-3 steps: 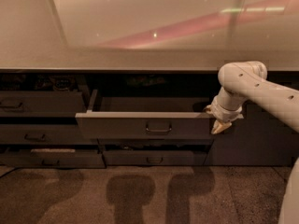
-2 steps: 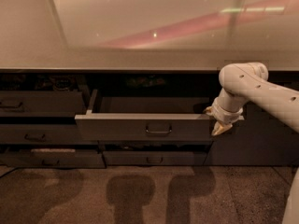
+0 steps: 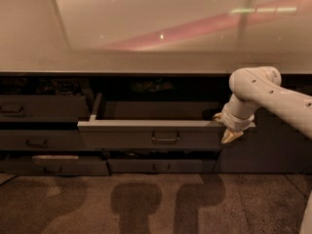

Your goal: Open top drawer

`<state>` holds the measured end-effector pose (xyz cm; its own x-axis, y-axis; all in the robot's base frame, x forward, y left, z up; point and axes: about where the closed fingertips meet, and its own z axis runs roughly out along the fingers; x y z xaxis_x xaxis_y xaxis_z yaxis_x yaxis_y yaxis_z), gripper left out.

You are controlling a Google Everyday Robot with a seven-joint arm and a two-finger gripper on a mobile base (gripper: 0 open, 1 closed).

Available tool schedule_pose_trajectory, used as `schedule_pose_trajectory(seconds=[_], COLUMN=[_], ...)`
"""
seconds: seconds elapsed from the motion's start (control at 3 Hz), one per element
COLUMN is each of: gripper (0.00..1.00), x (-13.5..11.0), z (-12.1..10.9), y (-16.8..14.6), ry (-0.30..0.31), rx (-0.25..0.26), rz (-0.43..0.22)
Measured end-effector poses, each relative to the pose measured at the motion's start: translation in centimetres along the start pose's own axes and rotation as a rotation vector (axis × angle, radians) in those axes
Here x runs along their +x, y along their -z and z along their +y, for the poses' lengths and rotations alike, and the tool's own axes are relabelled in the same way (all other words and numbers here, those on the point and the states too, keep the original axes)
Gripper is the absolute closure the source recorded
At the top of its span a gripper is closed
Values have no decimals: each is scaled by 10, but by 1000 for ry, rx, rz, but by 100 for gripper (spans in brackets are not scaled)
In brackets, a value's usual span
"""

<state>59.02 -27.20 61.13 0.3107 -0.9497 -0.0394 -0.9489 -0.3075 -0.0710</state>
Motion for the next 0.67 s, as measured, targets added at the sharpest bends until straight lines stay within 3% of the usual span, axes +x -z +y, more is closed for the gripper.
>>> schedule_pose_trajectory(seconds=[0.33, 0.67], gripper=[100, 81], x=[-1, -1], z=[1, 1], y=[0, 0], ry=[0, 0], rx=[0, 0], rz=[0, 0])
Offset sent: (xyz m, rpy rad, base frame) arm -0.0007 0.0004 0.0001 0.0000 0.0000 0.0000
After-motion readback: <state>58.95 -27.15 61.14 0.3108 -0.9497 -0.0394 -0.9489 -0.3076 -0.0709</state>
